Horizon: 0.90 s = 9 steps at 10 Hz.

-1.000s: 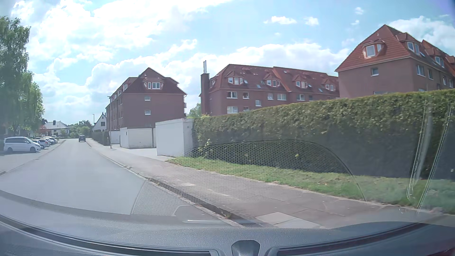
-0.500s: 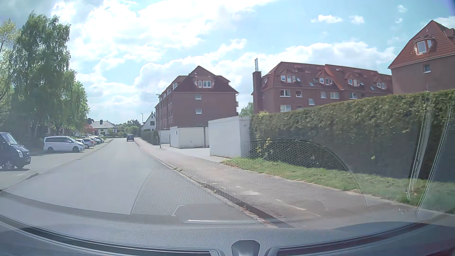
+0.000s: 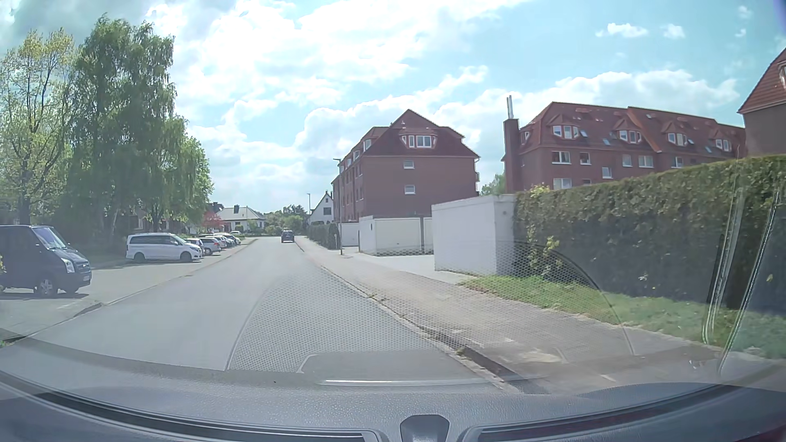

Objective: Follow the waypoints while adhering to traffic rules and regulations

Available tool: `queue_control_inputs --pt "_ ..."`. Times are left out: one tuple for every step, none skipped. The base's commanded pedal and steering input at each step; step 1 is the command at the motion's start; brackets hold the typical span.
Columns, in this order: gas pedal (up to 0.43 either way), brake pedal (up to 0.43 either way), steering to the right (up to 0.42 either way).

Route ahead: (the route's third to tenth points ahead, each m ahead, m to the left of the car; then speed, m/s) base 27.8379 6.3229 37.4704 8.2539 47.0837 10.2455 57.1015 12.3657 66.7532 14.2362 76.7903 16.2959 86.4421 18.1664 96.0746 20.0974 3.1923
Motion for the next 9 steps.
queue_control_inputs --pt "0.067 0.000 -0.237" --pt "0.067 0.000 -0.201" --pt "0.067 0.000 -0.168" --pt "0.067 0.000 -0.146" --pt "0.067 0.000 -0.125" --pt "0.067 0.000 -0.106" --pt "0.067 0.000 -0.091" --pt "0.067 0.000 -0.078" --pt "0.079 0.000 -0.070"
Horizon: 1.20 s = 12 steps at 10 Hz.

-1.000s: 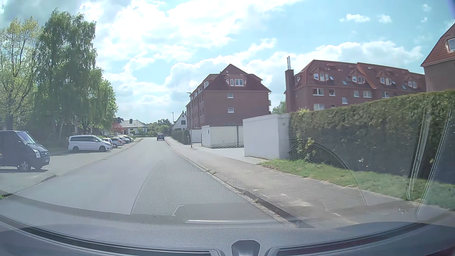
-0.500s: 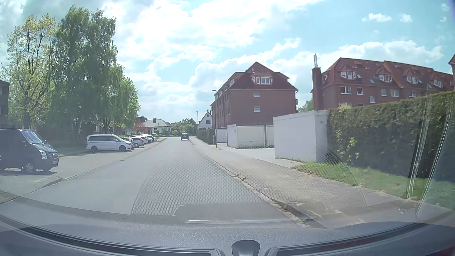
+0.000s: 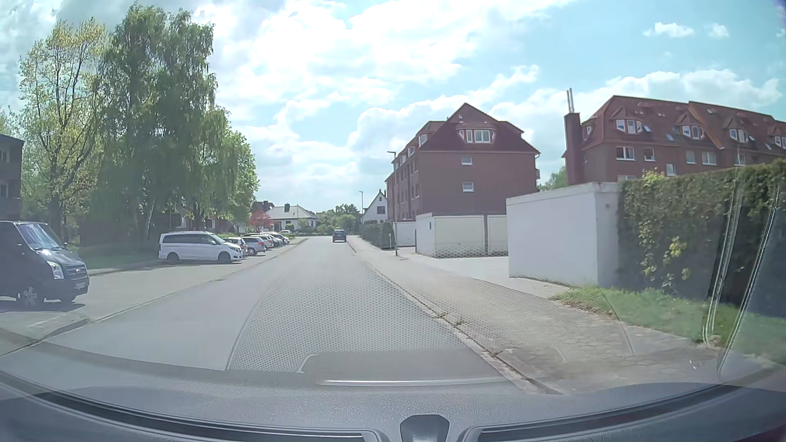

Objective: Follow the waypoints while adhering to traffic rules and regulations

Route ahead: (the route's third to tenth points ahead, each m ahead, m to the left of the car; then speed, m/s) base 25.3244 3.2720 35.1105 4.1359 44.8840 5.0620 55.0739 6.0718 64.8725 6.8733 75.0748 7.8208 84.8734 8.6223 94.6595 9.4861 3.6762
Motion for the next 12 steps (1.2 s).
queue_control_inputs --pt "0.079 0.000 -0.066" --pt "0.079 0.000 -0.061" --pt "0.079 0.000 -0.060" --pt "0.079 0.000 -0.061" --pt "0.079 0.000 -0.061" --pt "0.079 0.000 -0.064" --pt "0.079 0.000 -0.068" --pt "0.079 0.000 -0.072" --pt "0.079 0.000 -0.076" --pt "0.079 0.000 -0.077" --pt "0.079 0.000 -0.076" --pt "0.079 0.000 -0.075"
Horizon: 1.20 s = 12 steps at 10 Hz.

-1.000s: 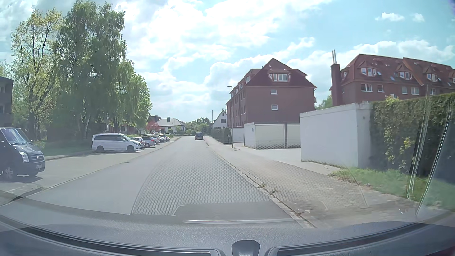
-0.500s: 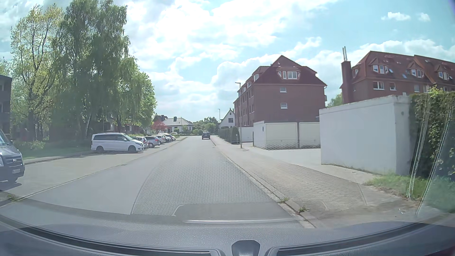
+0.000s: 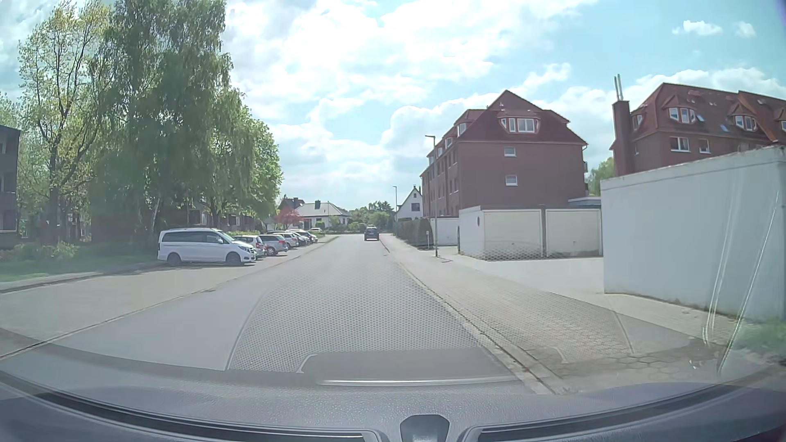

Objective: Follow the waypoints while adhering to traffic rules and regulations

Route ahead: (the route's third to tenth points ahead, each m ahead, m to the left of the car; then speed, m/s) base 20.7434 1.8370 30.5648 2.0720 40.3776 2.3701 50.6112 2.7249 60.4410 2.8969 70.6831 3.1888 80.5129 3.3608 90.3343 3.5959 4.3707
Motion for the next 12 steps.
queue_control_inputs --pt "0.079 0.000 -0.072" --pt "0.079 0.000 -0.067" --pt "0.079 0.000 -0.063" --pt "0.079 0.000 -0.058" --pt "0.079 0.000 -0.051" --pt "0.079 0.000 -0.039" --pt "0.079 0.000 -0.028" --pt "0.067 0.000 -0.018" --pt "0.067 0.000 -0.015" --pt "0.067 0.000 -0.015" --pt "0.067 0.000 -0.014" --pt "0.067 0.000 -0.012"
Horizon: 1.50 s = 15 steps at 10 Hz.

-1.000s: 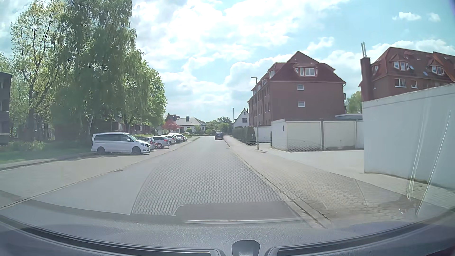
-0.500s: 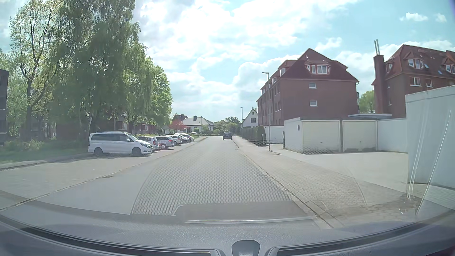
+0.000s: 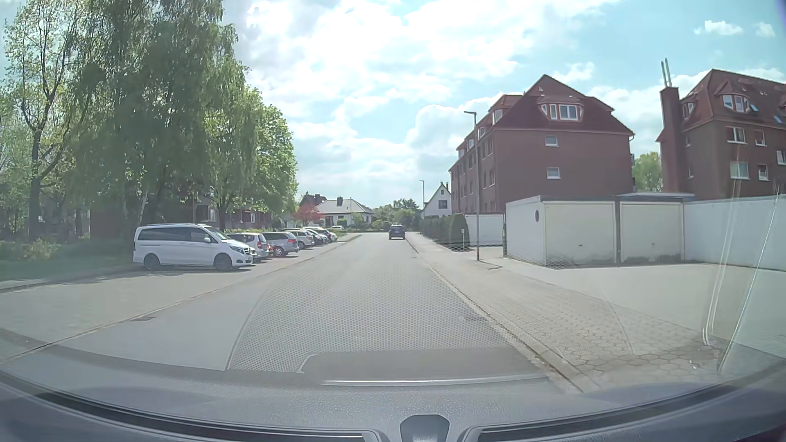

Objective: Follow the waypoints while adhering to traffic rules and regulations

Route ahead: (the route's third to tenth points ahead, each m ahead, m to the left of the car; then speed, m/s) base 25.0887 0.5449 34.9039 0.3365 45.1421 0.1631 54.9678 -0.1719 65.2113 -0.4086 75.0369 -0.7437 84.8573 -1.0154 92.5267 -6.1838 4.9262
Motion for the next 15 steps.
queue_control_inputs --pt "0.067 0.000 -0.007" --pt "0.067 0.000 -0.003" --pt "0.067 0.000 0.000" --pt "0.067 0.000 0.000" --pt "0.067 0.000 0.001" --pt "0.067 0.000 0.002" --pt "0.059 0.000 0.002" --pt "0.059 0.000 0.002" --pt "0.059 0.000 0.002" --pt "0.059 0.000 0.002" --pt "0.059 0.000 0.002" --pt "0.059 0.000 0.002" --pt "0.059 0.000 0.002" --pt "0.059 0.000 0.002" --pt "0.039 0.000 0.002"
